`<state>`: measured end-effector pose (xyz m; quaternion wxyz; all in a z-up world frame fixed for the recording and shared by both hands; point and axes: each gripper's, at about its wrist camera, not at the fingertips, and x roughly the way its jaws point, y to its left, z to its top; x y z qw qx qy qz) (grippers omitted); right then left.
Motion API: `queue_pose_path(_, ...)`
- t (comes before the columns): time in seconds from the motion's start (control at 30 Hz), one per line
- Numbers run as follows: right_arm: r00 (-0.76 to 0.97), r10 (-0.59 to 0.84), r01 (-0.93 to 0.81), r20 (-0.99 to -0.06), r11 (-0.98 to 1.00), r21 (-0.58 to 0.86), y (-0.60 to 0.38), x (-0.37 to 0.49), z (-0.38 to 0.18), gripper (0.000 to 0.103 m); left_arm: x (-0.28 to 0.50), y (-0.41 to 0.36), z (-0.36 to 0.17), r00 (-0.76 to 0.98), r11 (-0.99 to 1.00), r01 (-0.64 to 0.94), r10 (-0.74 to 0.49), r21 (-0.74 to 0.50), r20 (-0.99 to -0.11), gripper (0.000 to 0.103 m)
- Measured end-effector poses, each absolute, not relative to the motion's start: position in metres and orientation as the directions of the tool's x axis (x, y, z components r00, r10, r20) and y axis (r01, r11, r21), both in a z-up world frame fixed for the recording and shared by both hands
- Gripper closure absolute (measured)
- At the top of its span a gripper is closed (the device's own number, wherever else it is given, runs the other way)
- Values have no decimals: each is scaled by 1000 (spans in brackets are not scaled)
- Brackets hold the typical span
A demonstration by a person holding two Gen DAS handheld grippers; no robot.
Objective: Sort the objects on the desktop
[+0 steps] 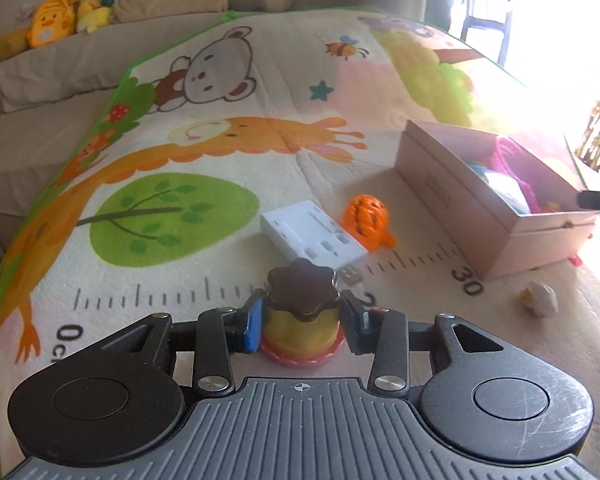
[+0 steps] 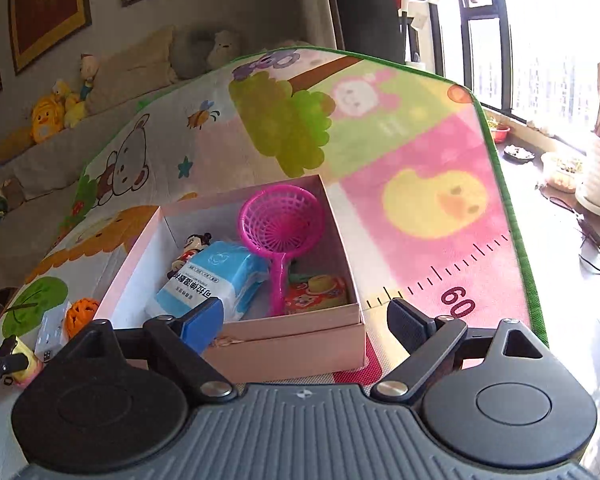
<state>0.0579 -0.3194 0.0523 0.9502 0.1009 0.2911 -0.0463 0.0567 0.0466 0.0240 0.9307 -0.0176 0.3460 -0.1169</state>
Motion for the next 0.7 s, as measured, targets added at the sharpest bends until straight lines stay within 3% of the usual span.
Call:
queue_pose_path(0.2, 826, -20, 152, -563, 970, 188, -315, 89, 42, 12, 35, 28, 20, 713, 955, 268, -287, -130, -640, 54)
queue_pose_path(0.37, 821, -40, 164, -569, 972, 167, -303, 100, 39, 6, 36, 29, 15, 711, 964, 246, -254, -106, -656, 40)
queue_pose_path(0.53, 815, 73, 52, -575, 979, 197, -283, 94, 45, 8, 43, 27, 11, 712, 972, 224, -213, -72, -669, 24)
queue_pose_path(0.67, 836, 56, 1, -546, 995, 104, -262, 66, 51, 8, 48, 24, 10, 717, 974, 217, -204, -64, -667, 25)
queue_pose_path(0.7, 837, 57, -16, -544, 997, 80, -257, 56, 52, 8, 50, 23, 11, 717, 974, 218, -207, -68, -665, 32)
